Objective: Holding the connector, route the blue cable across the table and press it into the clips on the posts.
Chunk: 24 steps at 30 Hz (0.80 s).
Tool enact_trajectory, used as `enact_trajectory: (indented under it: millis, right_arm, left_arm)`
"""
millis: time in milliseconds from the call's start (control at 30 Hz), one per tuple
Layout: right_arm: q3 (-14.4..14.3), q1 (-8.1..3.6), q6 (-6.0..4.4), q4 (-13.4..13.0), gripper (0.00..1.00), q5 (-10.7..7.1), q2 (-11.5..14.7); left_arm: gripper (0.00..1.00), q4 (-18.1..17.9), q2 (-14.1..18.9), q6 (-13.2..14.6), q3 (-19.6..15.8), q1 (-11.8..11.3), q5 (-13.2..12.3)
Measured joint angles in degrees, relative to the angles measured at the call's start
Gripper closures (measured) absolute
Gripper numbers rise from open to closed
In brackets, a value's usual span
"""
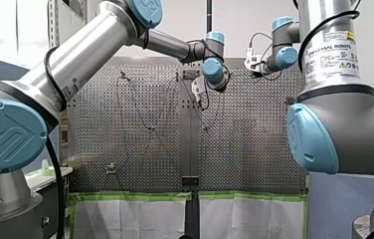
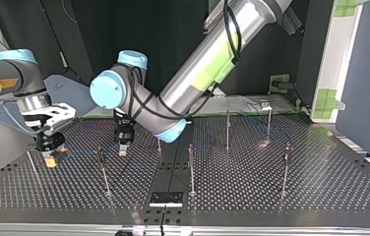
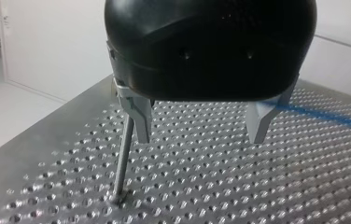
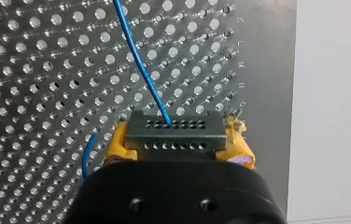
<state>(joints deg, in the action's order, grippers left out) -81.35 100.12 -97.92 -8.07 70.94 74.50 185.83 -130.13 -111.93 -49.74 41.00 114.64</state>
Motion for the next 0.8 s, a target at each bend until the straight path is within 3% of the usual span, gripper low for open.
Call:
enact_trajectory:
  millis: [133,400,800]
  right_arm:
    - [0.0,0.07,0.05,0.0,1.00,0.00,0.0]
    - [0.0,0.19,0.23,0.0,1.00,0.00,0.0]
    - [0.0,0.23,0.46,0.0,1.00,0.00,0.0]
  left_arm:
    - [0.00,0.3,1.9,0.4,-1.9,0.8,-1.2]
    - [0.00,-4.3,7.0,0.8,-7.0,1.7,-5.3]
    - [0.00,-11.2,14.0,1.0,-14.0,0.6,-1.0]
